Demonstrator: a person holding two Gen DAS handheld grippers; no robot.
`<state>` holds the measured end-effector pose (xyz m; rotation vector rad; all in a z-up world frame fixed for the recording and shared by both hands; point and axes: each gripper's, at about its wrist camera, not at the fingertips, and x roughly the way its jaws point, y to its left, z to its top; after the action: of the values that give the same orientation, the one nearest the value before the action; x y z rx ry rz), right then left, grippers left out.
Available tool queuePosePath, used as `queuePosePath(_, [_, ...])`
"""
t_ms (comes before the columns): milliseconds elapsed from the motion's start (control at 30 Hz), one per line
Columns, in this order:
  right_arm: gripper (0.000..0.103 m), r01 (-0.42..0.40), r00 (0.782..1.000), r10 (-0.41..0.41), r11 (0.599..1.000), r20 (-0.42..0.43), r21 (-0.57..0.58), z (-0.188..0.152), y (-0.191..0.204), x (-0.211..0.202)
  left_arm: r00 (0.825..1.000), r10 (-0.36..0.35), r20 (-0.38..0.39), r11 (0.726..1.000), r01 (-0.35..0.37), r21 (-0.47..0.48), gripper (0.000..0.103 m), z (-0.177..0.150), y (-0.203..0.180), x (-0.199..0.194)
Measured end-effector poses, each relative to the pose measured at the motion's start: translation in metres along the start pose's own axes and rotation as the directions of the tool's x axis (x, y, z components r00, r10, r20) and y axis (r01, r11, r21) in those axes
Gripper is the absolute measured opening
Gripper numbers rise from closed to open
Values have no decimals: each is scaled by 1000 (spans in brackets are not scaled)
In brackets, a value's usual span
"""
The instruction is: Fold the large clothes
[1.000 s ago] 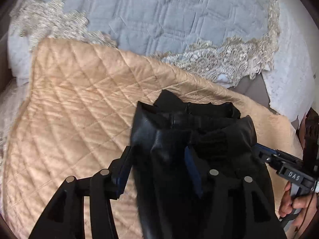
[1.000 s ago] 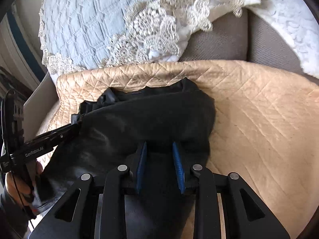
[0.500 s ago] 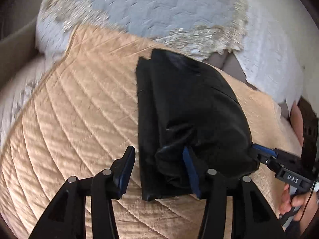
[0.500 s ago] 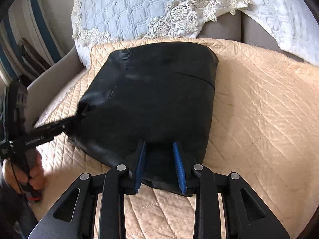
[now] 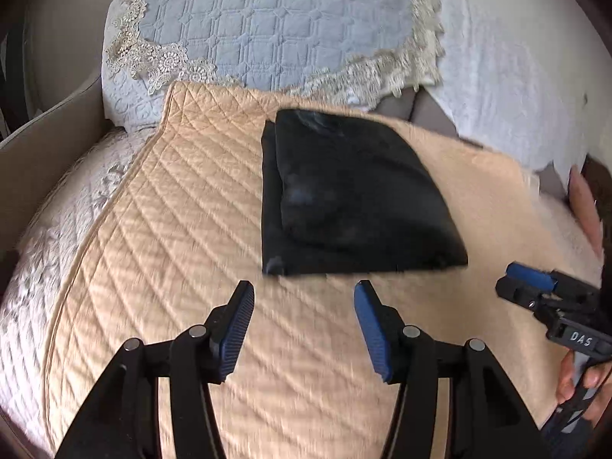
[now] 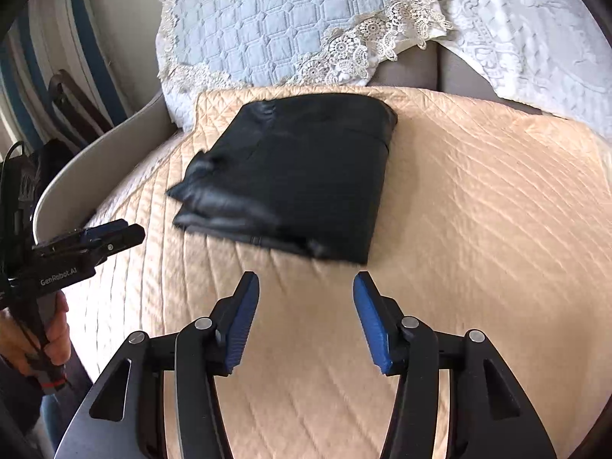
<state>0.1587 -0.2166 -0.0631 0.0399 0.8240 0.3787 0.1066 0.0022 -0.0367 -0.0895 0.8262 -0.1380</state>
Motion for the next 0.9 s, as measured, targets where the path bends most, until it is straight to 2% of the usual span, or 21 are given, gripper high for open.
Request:
queuePosePath(133, [53,27,999,-27,999,-19,-34,-15,4,2,1000,10,-25,1000,-10,-4,59,-15,2,3])
queuePosePath(333, [53,72,996,-73,997,-50,-25,-22,-4,28,992,102,-75,995,-102,12,59,-26,11,31])
queuePosePath(433, [54,88,994,-88,996,-70,-10,-24,-9,42,994,92,-64,996,-92,-4,65,-28,17,38])
queuePosePath(500, [59,88,995,-88,996,-55,-7,-26,-10,44,994,94,-61,996,-95,-1,68,-28,16,40])
queuePosePath(733, [63,83,995,-83,997,-52,3,-27,-12,49,993,103,-56,995,-102,21,81,-28,12,47])
queuePosePath(900, [63,88,995,-88,996,-50,-2,-27,-11,49,993,104,-54,994,-103,24,82,-28,11,48])
